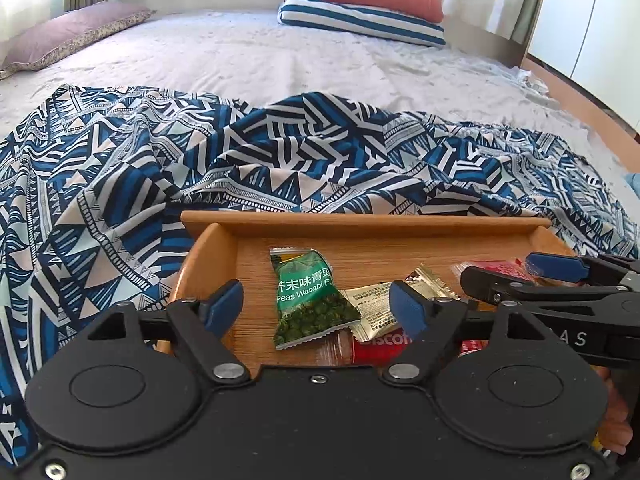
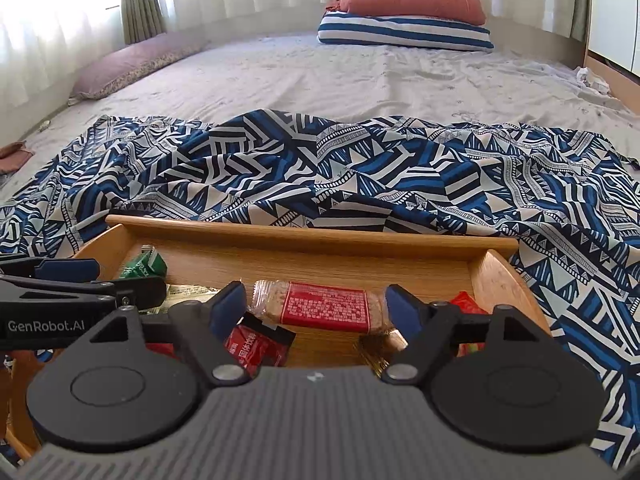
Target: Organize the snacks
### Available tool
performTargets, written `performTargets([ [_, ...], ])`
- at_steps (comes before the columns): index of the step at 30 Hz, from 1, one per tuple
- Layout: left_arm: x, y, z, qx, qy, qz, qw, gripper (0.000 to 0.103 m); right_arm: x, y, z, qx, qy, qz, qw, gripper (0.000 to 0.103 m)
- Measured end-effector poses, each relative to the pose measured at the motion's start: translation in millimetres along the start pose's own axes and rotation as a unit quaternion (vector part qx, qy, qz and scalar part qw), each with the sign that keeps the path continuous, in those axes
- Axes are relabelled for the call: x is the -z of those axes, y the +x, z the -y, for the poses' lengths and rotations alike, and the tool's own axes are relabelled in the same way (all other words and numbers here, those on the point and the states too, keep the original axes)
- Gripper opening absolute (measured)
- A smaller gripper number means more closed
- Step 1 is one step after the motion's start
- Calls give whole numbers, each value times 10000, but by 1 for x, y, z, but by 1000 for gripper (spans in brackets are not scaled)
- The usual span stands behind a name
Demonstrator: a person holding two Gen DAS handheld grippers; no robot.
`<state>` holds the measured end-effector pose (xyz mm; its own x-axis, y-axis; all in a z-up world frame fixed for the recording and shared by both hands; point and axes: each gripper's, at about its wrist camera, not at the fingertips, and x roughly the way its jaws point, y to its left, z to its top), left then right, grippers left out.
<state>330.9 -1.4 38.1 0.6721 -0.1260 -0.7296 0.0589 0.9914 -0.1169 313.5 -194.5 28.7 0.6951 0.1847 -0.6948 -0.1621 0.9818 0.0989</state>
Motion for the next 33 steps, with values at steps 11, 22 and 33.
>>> performTargets([
  [11,5,-34,1,33,152,195,9997,86,1,-35,-3,47,-49,212,9998,92],
  [22,16,-76,-3,156,174,391,9990,93,9,-71,-12,58,-160,447,9989,98],
  [33,42,-123,-1,275,332,546,9976,97,38,-112,-27,134,-308,732,9968,103],
])
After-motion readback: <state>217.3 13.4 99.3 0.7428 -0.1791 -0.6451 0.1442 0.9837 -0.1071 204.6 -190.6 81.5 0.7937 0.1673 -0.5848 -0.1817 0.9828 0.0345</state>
